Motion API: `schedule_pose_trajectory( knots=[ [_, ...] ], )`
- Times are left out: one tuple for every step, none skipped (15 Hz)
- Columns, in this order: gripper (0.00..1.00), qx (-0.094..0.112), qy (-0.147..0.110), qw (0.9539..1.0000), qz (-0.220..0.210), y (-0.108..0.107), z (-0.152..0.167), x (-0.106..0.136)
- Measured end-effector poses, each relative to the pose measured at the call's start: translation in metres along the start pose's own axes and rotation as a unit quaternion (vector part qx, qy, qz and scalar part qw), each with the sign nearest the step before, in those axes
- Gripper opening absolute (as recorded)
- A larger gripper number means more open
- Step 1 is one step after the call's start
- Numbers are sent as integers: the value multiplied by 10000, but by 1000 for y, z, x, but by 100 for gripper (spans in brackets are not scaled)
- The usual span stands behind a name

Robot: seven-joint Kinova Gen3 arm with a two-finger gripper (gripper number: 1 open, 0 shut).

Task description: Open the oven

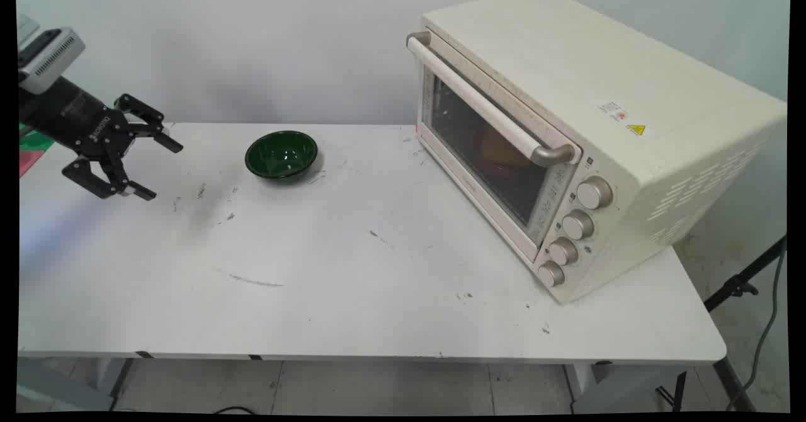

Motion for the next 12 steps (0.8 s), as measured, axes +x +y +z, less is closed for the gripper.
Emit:
schedule_pose_trajectory(
  knots=[
    [100,10,15,10000,-9,0,0,3],
    [100,21,32,10000,-29,0,-1,6],
    [100,41,54,10000,-61,0,-1,11],
    [100,60,75,9999,-92,-1,-1,15],
    [100,89,107,9998,-146,-1,-2,21],
    [100,122,145,9996,-215,-1,-2,28],
    [100,153,197,9992,-306,-2,-2,35],
    [100,189,252,9986,-414,-3,-3,45],
    [100,222,313,9978,-536,-4,-3,56],
    [100,253,373,9969,-648,-4,-3,66],
    [100,290,450,9955,-788,-5,-3,79],
    [100,327,526,9937,-929,-6,-2,92]
  ],
)
